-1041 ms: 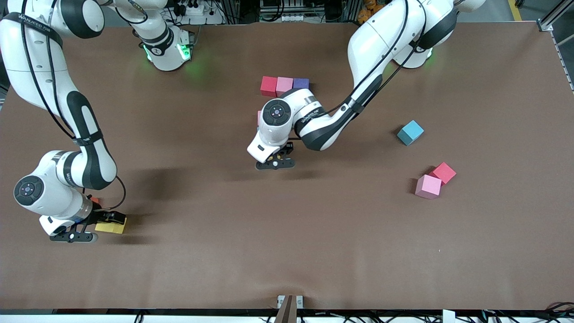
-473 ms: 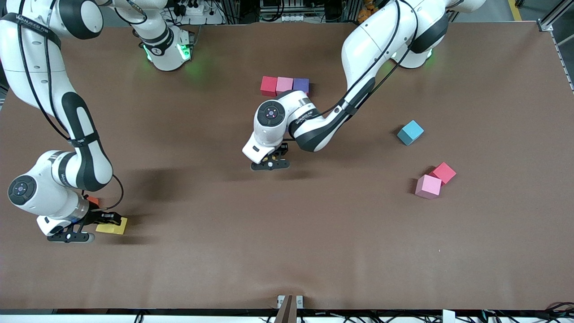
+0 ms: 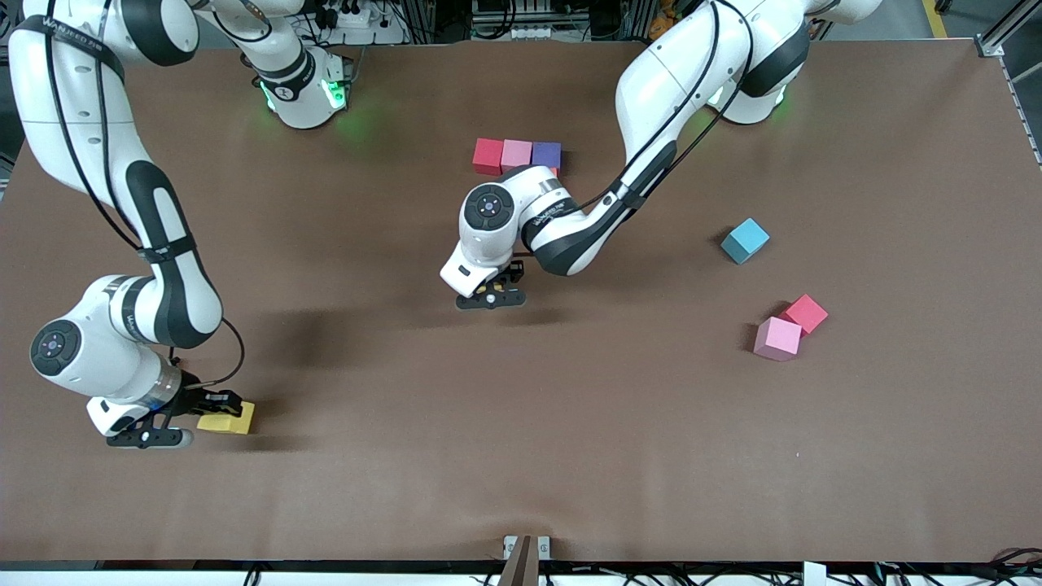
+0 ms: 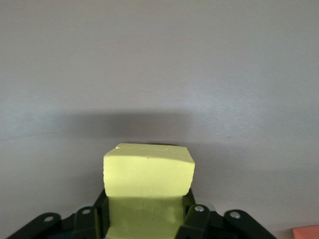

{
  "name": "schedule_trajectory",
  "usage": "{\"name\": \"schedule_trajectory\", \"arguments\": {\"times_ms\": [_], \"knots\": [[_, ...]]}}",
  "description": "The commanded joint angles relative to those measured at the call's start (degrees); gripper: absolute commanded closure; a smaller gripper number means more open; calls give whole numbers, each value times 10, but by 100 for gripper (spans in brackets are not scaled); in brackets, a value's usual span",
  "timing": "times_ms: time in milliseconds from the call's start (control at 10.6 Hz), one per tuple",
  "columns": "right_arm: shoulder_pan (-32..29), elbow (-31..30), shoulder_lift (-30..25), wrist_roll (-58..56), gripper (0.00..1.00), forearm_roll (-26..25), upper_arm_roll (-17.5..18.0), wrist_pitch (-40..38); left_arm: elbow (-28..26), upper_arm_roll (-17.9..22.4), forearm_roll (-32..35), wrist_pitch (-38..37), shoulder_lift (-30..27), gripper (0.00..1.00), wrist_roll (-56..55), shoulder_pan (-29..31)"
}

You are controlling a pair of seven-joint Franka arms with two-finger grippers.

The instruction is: Form number 2 with 11 blocks

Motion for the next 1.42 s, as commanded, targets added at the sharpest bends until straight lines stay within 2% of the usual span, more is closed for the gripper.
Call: {"name": "schedule_trajectory", "arguments": {"times_ms": [0,379,1136,1230,1325], "knots": [[27,-5,-31,7,100,16,-10,-31,20,11,-14,-10,9,51,-4,-12],[74,-7,-77,50,100,15,-11,-127,20,10,-16,-20,8,52,-4,-13],[135,-18,-114,74,100,13,-15,-207,20,11,-25,-17,11,49,-4,-13],[135,-20,-117,74,100,13,-16,-207,20,11,-25,-14,13,30,-4,-13],[141,-20,-117,75,100,13,-16,-208,20,11,-25,-12,13,6,-4,-13]]}}
